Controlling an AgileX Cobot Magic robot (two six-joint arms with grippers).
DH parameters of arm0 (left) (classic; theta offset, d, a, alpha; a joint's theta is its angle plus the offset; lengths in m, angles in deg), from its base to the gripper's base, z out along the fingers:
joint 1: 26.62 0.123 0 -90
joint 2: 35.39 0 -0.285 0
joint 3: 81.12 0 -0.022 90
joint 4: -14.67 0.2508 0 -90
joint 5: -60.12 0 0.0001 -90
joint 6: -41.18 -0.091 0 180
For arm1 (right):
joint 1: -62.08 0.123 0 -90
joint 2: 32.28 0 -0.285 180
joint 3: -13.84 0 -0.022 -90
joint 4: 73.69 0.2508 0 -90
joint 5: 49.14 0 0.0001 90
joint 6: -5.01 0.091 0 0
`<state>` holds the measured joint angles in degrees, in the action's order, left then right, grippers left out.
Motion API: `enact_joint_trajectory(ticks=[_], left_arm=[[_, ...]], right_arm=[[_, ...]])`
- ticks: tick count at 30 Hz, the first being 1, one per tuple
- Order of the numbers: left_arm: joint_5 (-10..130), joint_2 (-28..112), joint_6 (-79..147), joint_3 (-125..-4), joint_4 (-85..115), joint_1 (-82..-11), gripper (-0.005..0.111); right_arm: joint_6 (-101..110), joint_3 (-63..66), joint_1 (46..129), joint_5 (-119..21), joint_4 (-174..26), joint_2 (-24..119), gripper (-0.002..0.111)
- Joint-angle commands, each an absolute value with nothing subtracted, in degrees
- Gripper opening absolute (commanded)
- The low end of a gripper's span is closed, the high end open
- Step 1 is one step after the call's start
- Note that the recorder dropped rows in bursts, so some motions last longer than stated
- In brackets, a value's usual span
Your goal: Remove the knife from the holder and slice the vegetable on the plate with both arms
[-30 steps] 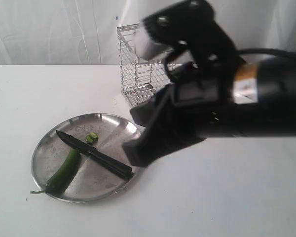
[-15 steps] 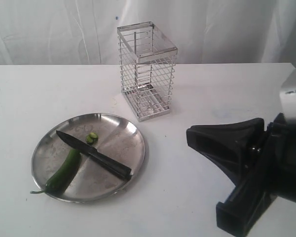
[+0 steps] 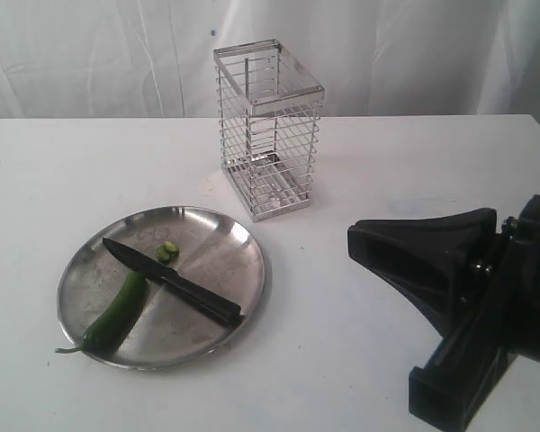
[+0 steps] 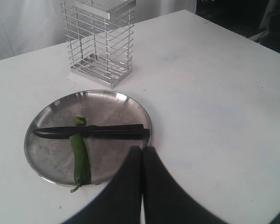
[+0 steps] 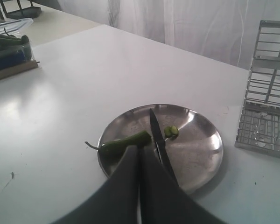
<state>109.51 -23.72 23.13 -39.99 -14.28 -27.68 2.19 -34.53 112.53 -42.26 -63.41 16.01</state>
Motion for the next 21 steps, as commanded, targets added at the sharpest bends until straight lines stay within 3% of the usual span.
enact_joint_trajectory(ticks=[1,12,21], left_arm=[[109.7,-24.2,23.2,-39.6,-15.3,-27.9,0.000],[109.7,-24.2,23.2,-39.6,-14.6,-27.9,0.000],[109.7,-24.2,23.2,-39.6,-14.6,-27.9,0.000]], right_arm=[[-4.2,-35.3,111.2,-42.6,-68.1,13.4,0.000],[-3.5,-54.7,92.4,-43.0,-67.8,-11.5,0.000],[1.7,-63.4,87.5,-42.2,-67.5,-24.5,0.000]])
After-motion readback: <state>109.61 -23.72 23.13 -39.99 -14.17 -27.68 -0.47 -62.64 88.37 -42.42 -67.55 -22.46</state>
